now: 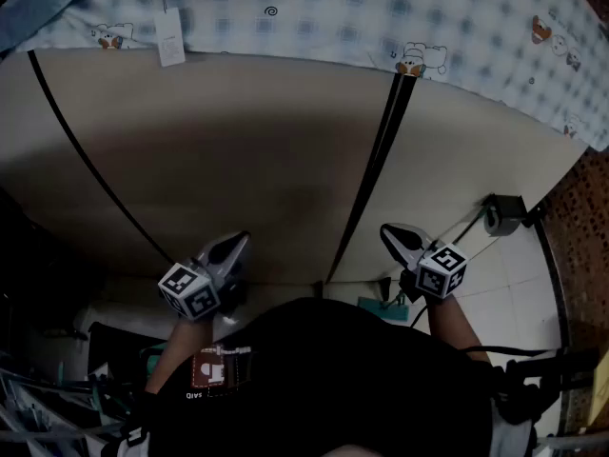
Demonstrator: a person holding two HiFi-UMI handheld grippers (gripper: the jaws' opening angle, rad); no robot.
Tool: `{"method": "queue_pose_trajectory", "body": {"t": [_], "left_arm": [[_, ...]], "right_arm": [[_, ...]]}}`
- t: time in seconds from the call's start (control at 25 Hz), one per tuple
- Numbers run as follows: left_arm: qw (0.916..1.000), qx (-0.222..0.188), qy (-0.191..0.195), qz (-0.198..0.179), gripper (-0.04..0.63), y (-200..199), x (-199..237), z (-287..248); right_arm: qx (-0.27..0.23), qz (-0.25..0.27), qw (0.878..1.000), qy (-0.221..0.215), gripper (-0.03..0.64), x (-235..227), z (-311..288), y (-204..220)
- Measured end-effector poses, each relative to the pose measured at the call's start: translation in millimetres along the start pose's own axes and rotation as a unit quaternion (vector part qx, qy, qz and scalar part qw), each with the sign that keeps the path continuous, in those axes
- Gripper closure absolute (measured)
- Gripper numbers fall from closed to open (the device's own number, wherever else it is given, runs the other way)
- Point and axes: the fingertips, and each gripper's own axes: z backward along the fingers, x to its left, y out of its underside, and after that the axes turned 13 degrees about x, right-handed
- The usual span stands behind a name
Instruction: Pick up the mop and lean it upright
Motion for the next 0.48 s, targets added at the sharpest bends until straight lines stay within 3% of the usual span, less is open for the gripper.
{"method": "queue_pose_trajectory", "body": {"t": [0.48], "left_arm": [[0.9998,0.010,0.014,0.012,0.601,20,-91,-83]], "right_arm": [[0.012,-0.005,1.000,-0.013,0.601,-59,80,37]]}}
